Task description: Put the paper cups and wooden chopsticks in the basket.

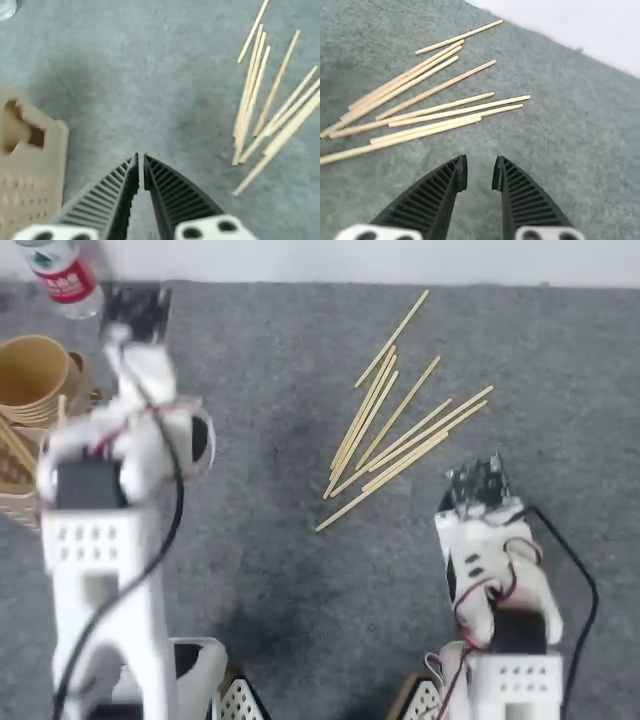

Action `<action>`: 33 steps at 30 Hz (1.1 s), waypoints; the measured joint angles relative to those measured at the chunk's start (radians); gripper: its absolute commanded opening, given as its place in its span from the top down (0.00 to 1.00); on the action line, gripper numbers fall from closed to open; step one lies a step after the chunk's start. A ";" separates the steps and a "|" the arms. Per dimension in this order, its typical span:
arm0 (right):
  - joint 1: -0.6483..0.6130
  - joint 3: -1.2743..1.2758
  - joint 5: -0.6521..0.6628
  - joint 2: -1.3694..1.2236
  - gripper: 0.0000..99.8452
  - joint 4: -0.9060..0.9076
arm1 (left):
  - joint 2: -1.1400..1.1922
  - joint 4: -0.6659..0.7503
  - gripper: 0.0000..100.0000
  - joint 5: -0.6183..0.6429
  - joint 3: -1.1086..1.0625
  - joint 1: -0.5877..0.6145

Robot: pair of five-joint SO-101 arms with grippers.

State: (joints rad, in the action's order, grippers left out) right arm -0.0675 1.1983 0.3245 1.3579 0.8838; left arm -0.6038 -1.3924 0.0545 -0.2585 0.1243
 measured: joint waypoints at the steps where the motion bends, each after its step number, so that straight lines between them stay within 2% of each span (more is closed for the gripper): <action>1: -0.005 -0.049 -0.012 -0.066 0.90 0.000 | -0.063 0.029 0.99 0.006 -0.081 0.015; 8: -0.095 -0.427 -0.034 -0.545 0.90 0.104 | -0.388 0.356 0.99 0.089 -0.641 0.222; 11: -0.101 -0.609 -0.037 -0.760 0.90 0.112 | -0.459 0.437 0.99 0.127 -0.829 0.276; 15: -0.097 -0.868 -0.034 -1.051 0.90 0.117 | -0.540 0.457 0.99 0.160 -0.936 0.344; 24: -0.106 -1.430 0.155 -1.686 0.90 0.087 | -0.767 0.511 0.99 0.163 -1.175 0.359; 29: -0.107 -1.706 0.253 -1.998 0.90 -0.011 | -0.939 0.511 0.99 0.130 -1.264 0.299; 33: -0.110 -1.873 0.269 -2.205 0.90 -0.189 | -1.083 0.466 0.99 0.110 -1.309 0.258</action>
State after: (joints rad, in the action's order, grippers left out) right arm -0.1780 -0.6751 0.5930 -0.8470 0.6951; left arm -1.6870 -0.9260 0.1649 -1.5673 0.3821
